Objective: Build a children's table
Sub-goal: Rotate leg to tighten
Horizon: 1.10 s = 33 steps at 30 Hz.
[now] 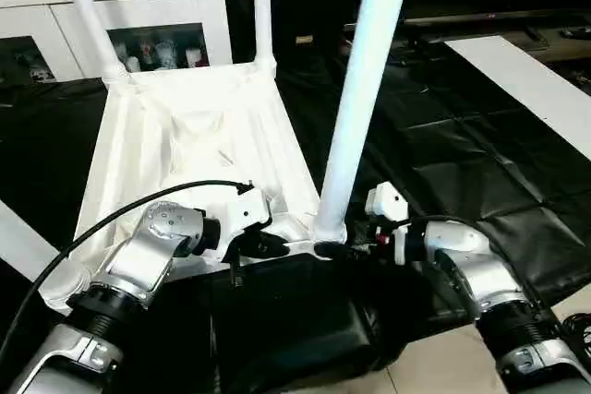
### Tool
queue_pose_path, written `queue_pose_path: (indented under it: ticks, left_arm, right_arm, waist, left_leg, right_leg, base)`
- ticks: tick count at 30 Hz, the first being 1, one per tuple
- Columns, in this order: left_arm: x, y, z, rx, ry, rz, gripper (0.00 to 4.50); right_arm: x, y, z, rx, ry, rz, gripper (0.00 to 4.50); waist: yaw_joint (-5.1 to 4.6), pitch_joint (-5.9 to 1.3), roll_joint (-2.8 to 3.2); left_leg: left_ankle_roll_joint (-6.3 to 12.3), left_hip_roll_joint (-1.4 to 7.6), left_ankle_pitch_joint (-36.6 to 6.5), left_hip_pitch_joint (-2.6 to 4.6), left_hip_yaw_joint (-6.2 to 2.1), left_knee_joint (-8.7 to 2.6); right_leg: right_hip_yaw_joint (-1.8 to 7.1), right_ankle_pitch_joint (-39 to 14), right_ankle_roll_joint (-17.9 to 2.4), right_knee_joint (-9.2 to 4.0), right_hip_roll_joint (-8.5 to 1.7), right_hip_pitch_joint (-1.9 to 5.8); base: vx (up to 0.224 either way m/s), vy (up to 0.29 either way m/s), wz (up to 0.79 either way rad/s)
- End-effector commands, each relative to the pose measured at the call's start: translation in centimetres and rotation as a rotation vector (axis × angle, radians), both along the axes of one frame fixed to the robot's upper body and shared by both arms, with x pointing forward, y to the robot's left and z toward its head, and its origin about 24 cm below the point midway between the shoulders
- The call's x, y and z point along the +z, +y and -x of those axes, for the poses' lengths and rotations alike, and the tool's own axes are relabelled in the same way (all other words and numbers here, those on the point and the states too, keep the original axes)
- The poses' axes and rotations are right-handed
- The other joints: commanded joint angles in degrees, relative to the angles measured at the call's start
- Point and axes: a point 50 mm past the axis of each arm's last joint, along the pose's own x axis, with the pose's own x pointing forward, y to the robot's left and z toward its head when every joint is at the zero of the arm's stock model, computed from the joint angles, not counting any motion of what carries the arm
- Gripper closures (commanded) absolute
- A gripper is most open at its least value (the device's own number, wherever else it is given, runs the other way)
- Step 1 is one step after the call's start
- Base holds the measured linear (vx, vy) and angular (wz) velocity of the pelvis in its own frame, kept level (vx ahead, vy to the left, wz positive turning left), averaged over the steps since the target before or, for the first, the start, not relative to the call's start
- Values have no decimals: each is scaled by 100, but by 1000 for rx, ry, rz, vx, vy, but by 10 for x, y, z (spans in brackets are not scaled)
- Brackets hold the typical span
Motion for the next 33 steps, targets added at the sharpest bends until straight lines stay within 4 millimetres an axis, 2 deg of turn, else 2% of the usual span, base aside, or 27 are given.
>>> queue_pose_path:
  ticks: [1, 4, 6, 10, 14, 15, 17, 18, 20, 22, 23, 24, 25, 30, 31, 32, 33]
  left_arm:
    - [-11, -5, 7, -39, 50, -43, 450]
    - [-11, -5, 9, -41, 56, -39, 450]
    - [-11, -5, 10, -42, 59, -40, 450]
    - [-13, -2, 12, -38, 64, -49, 450]
    - [-14, -3, 14, -39, 74, -45, 450]
    - [-15, -3, 14, -39, 74, -44, 450]
    - [-17, -8, 11, -3, 66, -35, 450]
    - [-20, -13, 7, 39, 57, -30, 450]
    - [-23, -19, 2, 95, 47, -23, 450]
    - [-26, -24, -1, 134, 37, -24, 450]
    - [-27, -27, -3, 155, 36, -25, 450]
    - [-29, -31, -7, 196, 34, -25, 450]
    - [-33, -38, -12, 270, 40, -30, 450]
    - [-38, -54, -27, 463, 29, -68, 450]
    - [-38, -60, -30, 485, 27, -65, 450]
    - [-37, -63, -31, 489, 18, -65, 450]
    - [-37, -66, -32, 491, 13, -66, 450]
  right_arm:
    - [-1, 4, 1, 33, 8, 0, 142]
    - [-1, 5, 1, 49, 9, -4, 167]
    - [-1, 5, 2, 55, 7, -5, 174]
    - [-2, 7, 2, 60, 10, -10, 179]
    - [-4, 8, 2, 57, 10, -11, 181]
    - [-4, 8, 2, 47, 8, -12, 181]
    - [-10, 8, -6, -100, -11, 8, 181]
    - [-15, 8, -12, -217, -10, 11, 182]
    - [-21, 8, -16, -338, 9, -4, 183]
    - [-24, 11, -18, -418, 19, -21, 183]
    - [-26, 14, -19, -452, 24, -29, 183]
    - [-28, 19, -21, -512, 35, -41, 183]
    - [-30, 28, -23, -596, 53, -50, 183]
    - [-33, 52, -30, -792, 121, -85, 184]
    - [-33, 60, -32, -831, 133, -92, 184]
    - [-31, 66, -33, -829, 123, -78, 184]
    - [-31, 70, -33, -828, 113, -65, 184]
  waist:
    - [1, -306, 11]
    - [18, -302, 13]
    - [23, -306, -23]
    - [30, -313, -9]
    - [27, -312, -8]
    - [26, -308, -10]
    - [8, -299, -16]
    - [-13, -287, -18]
    - [-86, -251, -39]
    - [-139, -241, -46]
    - [-152, -241, -41]
    - [-175, -226, -24]
    - [-193, -222, -31]
    - [-268, -194, -31]
    - [-292, -190, -34]
    - [-300, -189, -12]
    - [-322, -204, -6]
  left_leg:
    - [208, 221, -1377, 148, -74, -368]
    - [196, 225, -1420, 150, -78, -373]
    - [194, 227, -1403, 145, -81, -370]
    - [256, 222, -1248, 143, -76, -355]
    - [248, 221, -1282, 149, -74, -356]
    - [237, 219, -1301, 149, -73, -356]
    - [196, 219, -1359, 149, -73, -364]
    - [123, 212, -1477, 146, -76, -376]
    - [-55, 197, -1889, 153, -98, -417]
    - [-231, 192, -2352, 178, -154, -437]
    - [-242, 189, -2392, 169, -160, -441]
    - [-267, 188, -2533, 181, -166, -452]
    - [-304, 177, -2709, 224, -173, -443]
    - [-300, 129, -3179, 284, -222, -412]
    - [-301, 118, -3323, 303, -247, -414]
    - [-306, 114, -3398, 319, -255, -416]
    - [-313, 114, -3477, 312, -284, -431]
  right_leg:
    - [88, -612, -1488, -264, -182, 221]
    - [89, -726, -1469, -265, -184, 214]
    - [89, -757, -1449, -260, -190, 219]
    - [88, -589, -1465, -241, -186, 220]
    - [86, -667, -1459, -247, -185, 219]
    - [87, -699, -1454, -251, -182, 217]
    - [94, -813, -1433, -264, -188, 202]
    - [97, -999, -1406, -286, -194, 193]
    - [93, -1679, -1249, -346, -195, 175]
    - [85, -2526, -946, -428, -222, 145]
    - [86, -2602, -893, -437, -219, 143]
    - [86, -2761, -816, -471, -210, 105]
    - [82, -2940, -761, -502, -201, 62]
    - [15, -3638, -497, -646, -188, -28]
    - [-26, -3767, -416, -677, -178, -32]
    - [-41, -3814, -385, -692, -174, -42]
    - [-71, -3776, -353, -702, -179, -13]
  base:
    - [0, 0, 0]
    - [0, 0, 0]
    - [0, 0, 0]
    - [0, 0, 0]
    - [0, 0, 0]
    - [0, 0, 0]
    - [0, 0, 0]
    - [0, 0, 0]
    - [0, 0, 0]
    - [-52, 6, -6]
    - [-52, 9, -7]
    - [0, 0, 0]
    - [0, 0, 0]
    - [-46, 8, 0]
    - [0, 0, 0]
    - [0, 0, 0]
    - [0, 0, 0]
